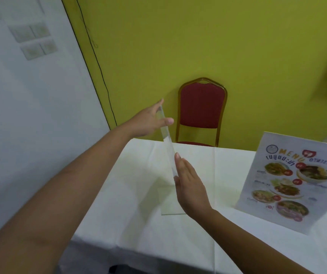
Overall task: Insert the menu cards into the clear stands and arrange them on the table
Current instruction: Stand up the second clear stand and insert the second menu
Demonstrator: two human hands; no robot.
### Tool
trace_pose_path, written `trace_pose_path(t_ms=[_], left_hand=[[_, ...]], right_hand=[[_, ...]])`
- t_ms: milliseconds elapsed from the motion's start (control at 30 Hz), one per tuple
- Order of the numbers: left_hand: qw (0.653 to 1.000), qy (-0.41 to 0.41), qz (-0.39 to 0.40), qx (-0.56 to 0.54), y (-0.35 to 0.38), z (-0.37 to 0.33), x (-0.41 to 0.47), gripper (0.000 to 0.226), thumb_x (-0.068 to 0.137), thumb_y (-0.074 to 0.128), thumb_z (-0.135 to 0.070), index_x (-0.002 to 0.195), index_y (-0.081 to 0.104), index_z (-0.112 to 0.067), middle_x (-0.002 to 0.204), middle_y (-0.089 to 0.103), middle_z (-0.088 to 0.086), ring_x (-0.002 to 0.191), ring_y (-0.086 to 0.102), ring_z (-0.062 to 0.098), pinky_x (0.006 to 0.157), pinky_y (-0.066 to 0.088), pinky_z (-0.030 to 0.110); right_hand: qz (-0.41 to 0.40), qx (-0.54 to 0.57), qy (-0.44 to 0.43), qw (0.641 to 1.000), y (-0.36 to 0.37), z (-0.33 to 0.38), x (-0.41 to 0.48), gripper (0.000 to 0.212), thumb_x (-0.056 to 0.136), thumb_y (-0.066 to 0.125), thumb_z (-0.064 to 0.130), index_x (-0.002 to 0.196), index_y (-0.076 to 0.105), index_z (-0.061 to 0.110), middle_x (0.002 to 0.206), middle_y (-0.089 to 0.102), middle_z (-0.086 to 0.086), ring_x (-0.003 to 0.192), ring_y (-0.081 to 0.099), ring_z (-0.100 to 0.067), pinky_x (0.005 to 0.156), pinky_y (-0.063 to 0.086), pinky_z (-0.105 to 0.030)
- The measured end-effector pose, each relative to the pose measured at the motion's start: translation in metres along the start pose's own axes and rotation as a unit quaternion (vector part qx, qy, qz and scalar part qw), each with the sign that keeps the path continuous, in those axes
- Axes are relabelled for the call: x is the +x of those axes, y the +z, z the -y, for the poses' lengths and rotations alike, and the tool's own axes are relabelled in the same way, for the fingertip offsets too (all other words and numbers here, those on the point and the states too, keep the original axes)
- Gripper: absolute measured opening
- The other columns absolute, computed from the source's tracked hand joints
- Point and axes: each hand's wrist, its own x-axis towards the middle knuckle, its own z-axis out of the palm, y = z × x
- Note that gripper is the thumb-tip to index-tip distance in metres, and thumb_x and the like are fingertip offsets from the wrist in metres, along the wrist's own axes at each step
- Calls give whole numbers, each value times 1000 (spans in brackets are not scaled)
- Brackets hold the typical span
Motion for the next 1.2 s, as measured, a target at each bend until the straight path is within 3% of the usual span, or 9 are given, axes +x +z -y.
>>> trace_pose_path(t_ms=[133,233,367,467,567,767,967,1067,1200], left_hand=[[997,-29,-8,-70,-6,17,-10,81,97,58,-34,158,7,-21,160,30,2,148,25,16,107,30,27],[993,-42,-25,-112,-8,31,-16,72,99,55,-24,158,12,-19,149,46,2,141,39,18,102,36,27],[981,-61,-53,-177,-9,43,-20,62,102,50,-15,155,19,-22,135,57,8,121,59,24,90,52,33],[980,-59,-55,-179,-10,44,-22,55,102,49,-14,152,26,-23,132,60,8,117,61,24,93,54,39],[984,-55,-51,-161,-11,43,-22,49,102,50,-17,147,32,-25,127,64,6,116,63,25,96,52,44],[988,-57,-63,-129,-21,54,-24,39,101,52,-19,138,41,-26,115,68,1,100,64,17,74,48,27],[981,-88,-99,-141,-28,75,-32,32,100,53,-18,128,42,-29,119,64,3,110,64,26,96,52,44],[977,-109,-136,-120,-23,80,-36,46,99,50,-8,137,31,-24,122,57,5,106,61,25,90,55,40],[971,-116,-168,-127,-10,95,-42,79,95,55,2,150,7,-29,142,45,13,118,58,26,79,57,26]], right_hand=[[36,-22,-68,997,21,6,4,60,99,14,49,153,-1,25,161,6,9,150,8,-17,122,13,-39],[61,-42,-98,992,31,7,14,61,100,19,52,153,-6,31,156,-13,19,147,-9,-7,120,-1,-31],[95,-56,-125,986,35,7,28,63,98,17,59,150,-12,38,159,-17,13,149,-15,-12,121,-4,-37],[107,-56,-141,983,35,10,39,63,93,10,64,147,-17,44,160,-20,11,148,-20,-17,121,-6,-43],[94,-47,-145,984,40,7,54,70,91,7,69,149,-17,38,162,-19,5,149,-18,-19,121,0,-47],[85,-8,-43,995,47,-11,75,89,87,24,72,153,-15,26,160,-23,2,149,-19,-20,122,0,-46],[94,-9,54,994,62,-28,94,120,71,37,87,151,-22,19,160,-24,-10,149,-17,-32,120,0,-53],[95,51,67,992,68,-22,100,130,68,62,75,152,-19,17,159,-27,-12,149,-12,-33,120,7,-53],[90,171,102,976,69,-12,101,140,64,84,49,151,-21,23,158,-30,-6,150,8,-30,112,31,-45]])
